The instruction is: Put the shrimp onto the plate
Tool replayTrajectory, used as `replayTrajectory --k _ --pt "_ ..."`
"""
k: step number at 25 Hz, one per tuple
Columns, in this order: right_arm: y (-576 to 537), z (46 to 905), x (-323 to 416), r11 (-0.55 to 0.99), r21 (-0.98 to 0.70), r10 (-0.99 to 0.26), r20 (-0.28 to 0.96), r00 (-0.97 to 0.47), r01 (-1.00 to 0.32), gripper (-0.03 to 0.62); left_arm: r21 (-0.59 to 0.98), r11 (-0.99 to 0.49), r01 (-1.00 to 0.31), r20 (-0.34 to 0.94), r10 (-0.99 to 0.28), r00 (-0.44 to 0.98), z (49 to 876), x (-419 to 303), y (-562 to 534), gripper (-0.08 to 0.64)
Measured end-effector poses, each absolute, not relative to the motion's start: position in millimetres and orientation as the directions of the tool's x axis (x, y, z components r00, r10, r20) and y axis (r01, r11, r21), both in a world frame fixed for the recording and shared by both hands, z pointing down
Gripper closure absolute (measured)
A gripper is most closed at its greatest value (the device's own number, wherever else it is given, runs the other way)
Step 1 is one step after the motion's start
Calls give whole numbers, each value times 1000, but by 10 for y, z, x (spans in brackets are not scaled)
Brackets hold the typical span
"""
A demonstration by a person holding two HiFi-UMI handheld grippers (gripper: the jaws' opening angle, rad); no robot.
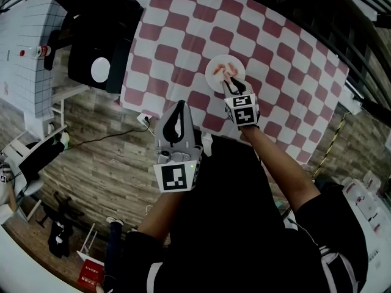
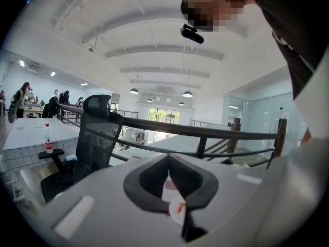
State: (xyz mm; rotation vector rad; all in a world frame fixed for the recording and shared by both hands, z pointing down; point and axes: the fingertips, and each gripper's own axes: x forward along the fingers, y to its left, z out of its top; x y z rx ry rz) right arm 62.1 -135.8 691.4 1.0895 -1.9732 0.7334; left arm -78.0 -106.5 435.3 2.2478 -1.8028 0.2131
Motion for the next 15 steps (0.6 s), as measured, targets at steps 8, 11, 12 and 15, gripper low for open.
replayTrajectory --k 8,11,12,15 --pt "-1253 6363 700 403 -162 -513 775 -369 -901 495 80 -245 -966 221 -941 257 4088 -749 -1034 552" --pt "-1198 6092 719 388 -167 -552 745 -374 -906 497 83 -272 -959 208 -936 284 3967 -735 -1006 552" --pt "-1195 5993 718 383 -168 -569 731 -376 -908 497 83 -283 -956 192 -936 294 3927 -734 -1007 552" --pt "-1167 5711 716 363 -179 -613 693 -379 -914 497 101 -312 -945 175 -929 326 3891 -709 -990 552"
